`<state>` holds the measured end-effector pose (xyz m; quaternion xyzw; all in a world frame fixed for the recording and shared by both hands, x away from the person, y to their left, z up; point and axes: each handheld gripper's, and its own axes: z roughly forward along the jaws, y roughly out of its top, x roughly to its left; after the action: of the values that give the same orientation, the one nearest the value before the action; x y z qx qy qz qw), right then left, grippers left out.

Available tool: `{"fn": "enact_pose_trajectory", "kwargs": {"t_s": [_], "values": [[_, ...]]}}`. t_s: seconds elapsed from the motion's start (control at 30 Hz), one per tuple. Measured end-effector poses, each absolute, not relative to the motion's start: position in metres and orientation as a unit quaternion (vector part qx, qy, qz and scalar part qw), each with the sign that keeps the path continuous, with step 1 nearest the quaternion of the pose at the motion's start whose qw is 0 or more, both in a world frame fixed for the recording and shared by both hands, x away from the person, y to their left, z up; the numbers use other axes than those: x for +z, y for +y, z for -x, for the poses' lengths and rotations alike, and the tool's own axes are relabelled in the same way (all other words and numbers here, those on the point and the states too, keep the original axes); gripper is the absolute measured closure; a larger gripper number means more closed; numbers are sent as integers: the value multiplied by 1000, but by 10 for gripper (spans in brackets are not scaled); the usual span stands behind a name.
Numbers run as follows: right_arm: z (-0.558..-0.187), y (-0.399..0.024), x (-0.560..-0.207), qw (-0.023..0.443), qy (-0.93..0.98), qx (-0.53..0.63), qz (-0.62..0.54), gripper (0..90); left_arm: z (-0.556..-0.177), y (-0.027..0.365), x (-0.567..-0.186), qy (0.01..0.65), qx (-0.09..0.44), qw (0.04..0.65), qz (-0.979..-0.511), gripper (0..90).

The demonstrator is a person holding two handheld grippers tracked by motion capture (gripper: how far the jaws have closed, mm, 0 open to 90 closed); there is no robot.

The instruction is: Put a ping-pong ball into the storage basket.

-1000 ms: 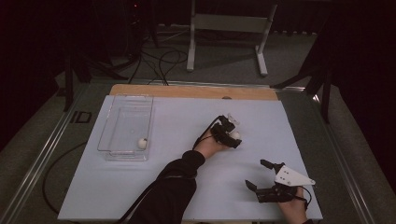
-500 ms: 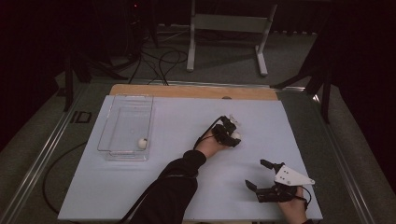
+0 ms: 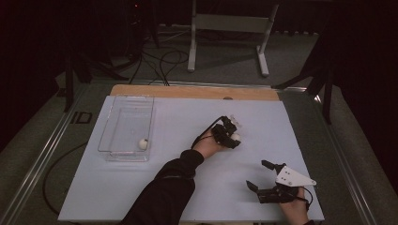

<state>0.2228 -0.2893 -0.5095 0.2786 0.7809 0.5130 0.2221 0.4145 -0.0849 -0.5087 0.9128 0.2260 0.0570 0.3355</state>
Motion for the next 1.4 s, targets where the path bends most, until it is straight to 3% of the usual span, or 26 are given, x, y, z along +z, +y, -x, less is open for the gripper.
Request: {"fn": "enact_pose_trajectory", "kwargs": {"t_s": [1.4], "values": [[-224, -286, -512, 220, 786, 508, -276, 81, -378, -11, -456, 176, 39, 325, -928, 524]]}}
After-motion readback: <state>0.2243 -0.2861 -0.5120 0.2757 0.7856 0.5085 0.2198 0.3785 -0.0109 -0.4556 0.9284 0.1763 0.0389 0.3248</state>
